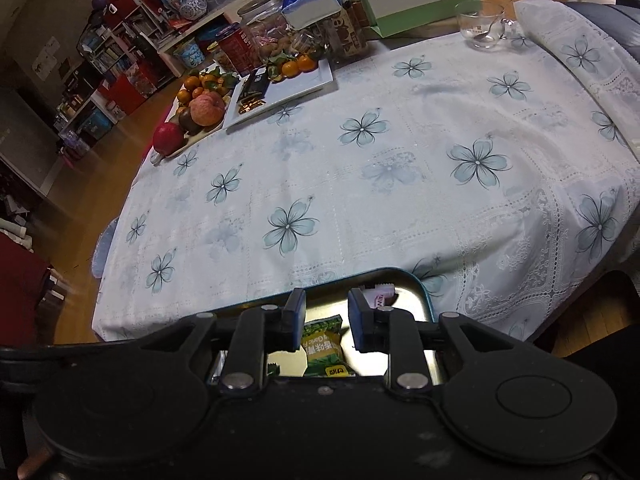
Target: Organize snacks
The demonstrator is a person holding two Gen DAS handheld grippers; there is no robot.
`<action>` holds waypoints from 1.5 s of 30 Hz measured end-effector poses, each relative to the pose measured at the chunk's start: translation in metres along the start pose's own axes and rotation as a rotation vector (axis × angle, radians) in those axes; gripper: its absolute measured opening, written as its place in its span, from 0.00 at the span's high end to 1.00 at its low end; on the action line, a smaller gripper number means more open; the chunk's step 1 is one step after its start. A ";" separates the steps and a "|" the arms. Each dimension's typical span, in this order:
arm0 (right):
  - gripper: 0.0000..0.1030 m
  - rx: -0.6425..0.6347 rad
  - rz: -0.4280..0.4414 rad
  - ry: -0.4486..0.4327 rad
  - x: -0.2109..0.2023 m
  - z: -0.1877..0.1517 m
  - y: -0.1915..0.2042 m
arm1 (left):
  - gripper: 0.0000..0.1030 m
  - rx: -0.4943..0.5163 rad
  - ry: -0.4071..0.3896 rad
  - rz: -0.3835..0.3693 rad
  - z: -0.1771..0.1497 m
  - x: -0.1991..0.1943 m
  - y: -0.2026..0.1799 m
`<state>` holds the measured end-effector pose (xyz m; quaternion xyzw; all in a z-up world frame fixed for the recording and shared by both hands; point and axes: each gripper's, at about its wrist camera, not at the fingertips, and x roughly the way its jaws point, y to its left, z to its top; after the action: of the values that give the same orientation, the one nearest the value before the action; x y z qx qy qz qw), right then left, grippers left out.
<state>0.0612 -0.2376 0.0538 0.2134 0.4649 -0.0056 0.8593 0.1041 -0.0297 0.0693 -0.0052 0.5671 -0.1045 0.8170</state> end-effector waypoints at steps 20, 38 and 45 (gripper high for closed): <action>0.75 -0.063 -0.124 -0.103 -0.025 -0.126 -0.003 | 0.67 0.042 -0.190 0.128 -0.114 -0.005 0.002; 0.66 -0.157 -0.109 -0.255 -0.045 -0.179 0.011 | 0.66 0.096 -0.291 0.117 -0.154 -0.006 0.004; 0.66 -0.144 -0.110 -0.222 -0.038 -0.176 0.010 | 0.54 0.168 -0.336 0.181 -0.160 -0.006 -0.011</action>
<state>-0.0983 -0.1705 0.0038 0.1237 0.3772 -0.0428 0.9168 -0.0482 -0.0219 0.0191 0.0964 0.4103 -0.0752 0.9037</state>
